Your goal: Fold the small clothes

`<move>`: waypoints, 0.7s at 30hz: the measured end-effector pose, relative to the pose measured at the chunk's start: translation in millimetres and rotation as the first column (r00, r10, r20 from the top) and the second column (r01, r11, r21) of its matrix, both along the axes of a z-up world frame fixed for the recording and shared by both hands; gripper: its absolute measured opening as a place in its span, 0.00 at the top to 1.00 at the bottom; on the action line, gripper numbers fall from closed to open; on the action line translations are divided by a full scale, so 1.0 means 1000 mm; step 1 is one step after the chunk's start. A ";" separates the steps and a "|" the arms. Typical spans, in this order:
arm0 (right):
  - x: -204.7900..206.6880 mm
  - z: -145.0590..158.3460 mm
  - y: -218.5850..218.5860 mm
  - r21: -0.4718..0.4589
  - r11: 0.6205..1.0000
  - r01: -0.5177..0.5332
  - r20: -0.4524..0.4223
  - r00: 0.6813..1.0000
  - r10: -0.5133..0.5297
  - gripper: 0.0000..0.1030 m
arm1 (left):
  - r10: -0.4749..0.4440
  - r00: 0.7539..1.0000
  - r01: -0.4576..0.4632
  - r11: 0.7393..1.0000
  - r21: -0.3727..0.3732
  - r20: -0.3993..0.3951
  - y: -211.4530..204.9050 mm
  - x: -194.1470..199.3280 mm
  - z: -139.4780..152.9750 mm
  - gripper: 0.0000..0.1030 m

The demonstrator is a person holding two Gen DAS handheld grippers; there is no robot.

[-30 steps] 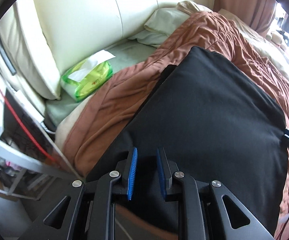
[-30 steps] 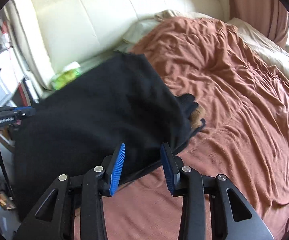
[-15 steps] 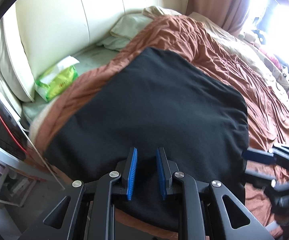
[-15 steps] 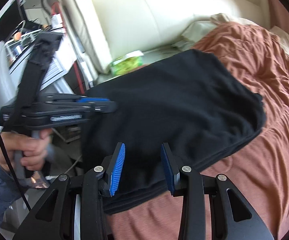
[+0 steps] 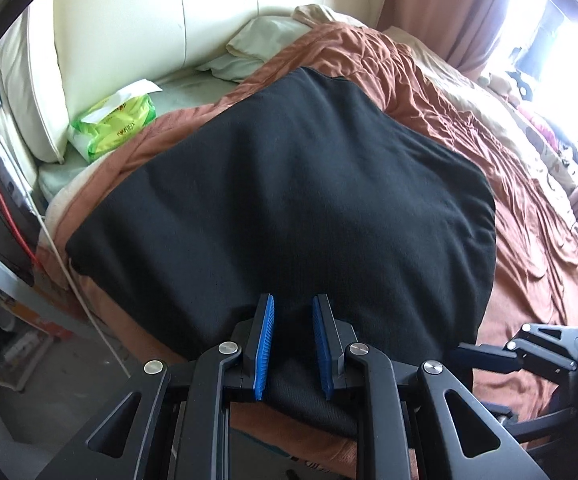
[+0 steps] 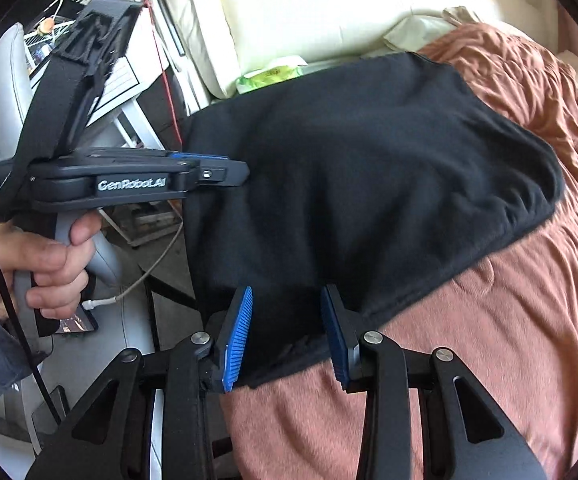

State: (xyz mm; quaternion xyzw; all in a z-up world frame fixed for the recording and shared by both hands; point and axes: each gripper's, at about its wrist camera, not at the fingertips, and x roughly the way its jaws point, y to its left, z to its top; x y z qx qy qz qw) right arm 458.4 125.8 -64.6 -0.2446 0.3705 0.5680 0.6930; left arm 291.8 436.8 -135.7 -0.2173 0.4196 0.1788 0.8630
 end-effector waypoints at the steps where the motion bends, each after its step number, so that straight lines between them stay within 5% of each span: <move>1: 0.002 0.000 -0.002 -0.006 1.000 0.012 -0.005 1.000 -0.012 0.68 | 0.000 1.000 0.000 1.000 0.003 -0.005 -0.002 -0.002 0.001 0.79; 17: 0.008 0.069 -0.093 0.066 0.966 0.250 0.032 0.967 -0.253 0.68 | -0.051 0.998 0.048 0.997 0.059 0.039 -0.059 -0.024 0.048 0.78; 19: 0.009 0.077 -0.107 0.075 0.955 0.288 0.035 0.956 -0.291 0.62 | -0.054 0.997 0.050 0.996 0.068 0.058 -0.068 -0.026 0.058 0.56; 21: 0.006 0.082 -0.123 0.077 0.943 0.324 0.035 0.944 -0.328 0.28 | -0.047 0.996 0.039 0.995 0.092 0.078 -0.077 -0.029 0.066 0.30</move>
